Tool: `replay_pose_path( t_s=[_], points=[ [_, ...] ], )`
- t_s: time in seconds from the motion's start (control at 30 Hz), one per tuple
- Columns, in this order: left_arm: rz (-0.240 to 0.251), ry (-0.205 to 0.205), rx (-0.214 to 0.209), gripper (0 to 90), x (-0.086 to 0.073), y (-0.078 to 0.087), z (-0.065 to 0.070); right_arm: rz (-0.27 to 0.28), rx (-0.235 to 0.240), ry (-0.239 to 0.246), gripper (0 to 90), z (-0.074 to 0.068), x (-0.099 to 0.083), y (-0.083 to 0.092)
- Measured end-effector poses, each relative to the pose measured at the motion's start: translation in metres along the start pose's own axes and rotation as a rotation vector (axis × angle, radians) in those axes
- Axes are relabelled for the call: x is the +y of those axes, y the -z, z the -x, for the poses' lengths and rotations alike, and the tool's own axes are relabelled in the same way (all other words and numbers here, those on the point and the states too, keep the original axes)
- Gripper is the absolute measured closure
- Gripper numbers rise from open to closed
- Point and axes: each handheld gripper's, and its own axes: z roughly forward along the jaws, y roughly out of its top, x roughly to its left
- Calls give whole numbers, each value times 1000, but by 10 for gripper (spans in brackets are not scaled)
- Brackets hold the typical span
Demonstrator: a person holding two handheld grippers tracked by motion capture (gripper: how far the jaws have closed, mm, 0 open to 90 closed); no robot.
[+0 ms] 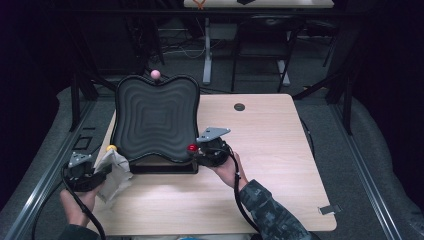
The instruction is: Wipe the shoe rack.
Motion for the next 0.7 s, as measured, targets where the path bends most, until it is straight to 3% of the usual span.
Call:
replay_pose_path(
  t_s=[0.23, 0.3, 0.43, 0.5, 0.53, 0.7],
  points=[
    [-34, -8, -26, 787, -7, 7, 0, 13, -5, -4, 594, -1, -1, -1],
    [-56, -44, -24, 785, -10, 10, 4, 13, -17, -2, 591, -3, -1, -1],
    [-94, -71, -13, 785, -15, 11, 6, 9, -42, 12, 592, -6, -2, -4],
    [-102, -67, -15, 785, -16, 11, 4, 3, -46, 13, 594, -5, -2, -4],
    [-106, -42, -17, 784, -17, 12, 0, 7, -40, 12, 595, -5, -2, -4],
    [-100, 4, -9, 786, -18, 13, -10, 1, -44, 10, 597, -1, -3, -3]
  ],
)
